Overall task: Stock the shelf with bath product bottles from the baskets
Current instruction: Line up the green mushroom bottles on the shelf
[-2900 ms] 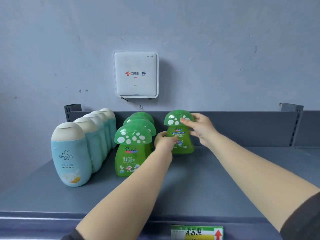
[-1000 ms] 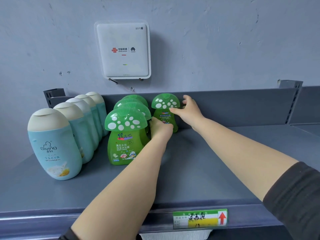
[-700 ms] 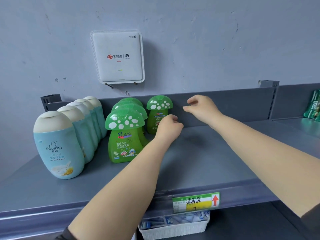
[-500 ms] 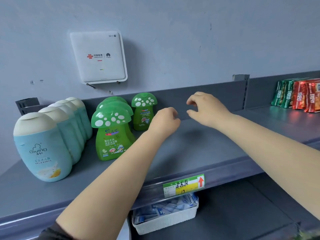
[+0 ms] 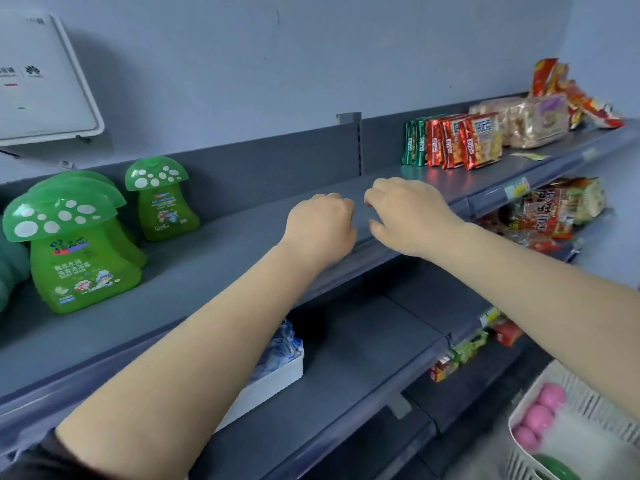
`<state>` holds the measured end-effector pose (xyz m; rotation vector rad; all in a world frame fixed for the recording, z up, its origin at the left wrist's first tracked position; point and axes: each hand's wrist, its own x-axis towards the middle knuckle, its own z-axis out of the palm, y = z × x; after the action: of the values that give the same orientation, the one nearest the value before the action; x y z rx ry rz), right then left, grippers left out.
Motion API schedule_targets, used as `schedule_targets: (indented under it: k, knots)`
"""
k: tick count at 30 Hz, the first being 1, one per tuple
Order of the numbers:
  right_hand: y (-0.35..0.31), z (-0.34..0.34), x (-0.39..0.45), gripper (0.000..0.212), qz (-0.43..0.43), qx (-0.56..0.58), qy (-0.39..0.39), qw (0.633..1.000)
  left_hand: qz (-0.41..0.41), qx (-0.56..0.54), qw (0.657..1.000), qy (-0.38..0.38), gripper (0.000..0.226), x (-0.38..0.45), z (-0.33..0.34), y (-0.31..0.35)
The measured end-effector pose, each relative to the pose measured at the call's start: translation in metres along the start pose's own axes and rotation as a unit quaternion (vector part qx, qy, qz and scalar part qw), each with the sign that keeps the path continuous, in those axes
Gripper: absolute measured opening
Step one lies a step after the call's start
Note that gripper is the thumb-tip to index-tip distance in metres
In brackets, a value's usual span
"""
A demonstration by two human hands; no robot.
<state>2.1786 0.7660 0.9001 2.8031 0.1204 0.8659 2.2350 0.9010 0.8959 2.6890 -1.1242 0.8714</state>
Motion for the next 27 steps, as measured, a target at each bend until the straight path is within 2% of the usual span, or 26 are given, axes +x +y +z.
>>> schedule_targets:
  k: [6, 11, 17, 21, 23, 27]
  knots:
    - [0.064, 0.004, -0.074, 0.026, 0.053, -0.033, -0.063, 0.996, 0.096, -0.024, 0.995, -0.008, 0.024, 0.015, 0.029, 0.093]
    - [0.125, 0.021, -0.149, 0.026, 0.099, -0.030, -0.130, 0.986, 0.165, -0.050, 0.983, -0.062, 0.025, 0.026, 0.073, 0.183]
    - [0.195, 0.053, -0.246, 0.019, 0.156, 0.015, -0.176, 0.972, 0.199, -0.086, 0.966, -0.140, 0.023, 0.029, 0.128, 0.288]
    - [0.222, 0.073, -0.304, 0.023, 0.192, 0.020, -0.215, 0.957, 0.220, -0.106, 0.952, -0.186, 0.023, 0.017, 0.165, 0.348]
    - [0.232, 0.083, -0.330, 0.022, 0.210, 0.030, -0.225, 0.951, 0.233, -0.111, 0.942, -0.215, 0.022, 0.010, 0.181, 0.371]
    - [0.245, 0.111, -0.370, 0.027, 0.264, 0.053, -0.291, 0.918, 0.233, -0.134, 0.918, -0.292, 0.022, -0.002, 0.219, 0.400]
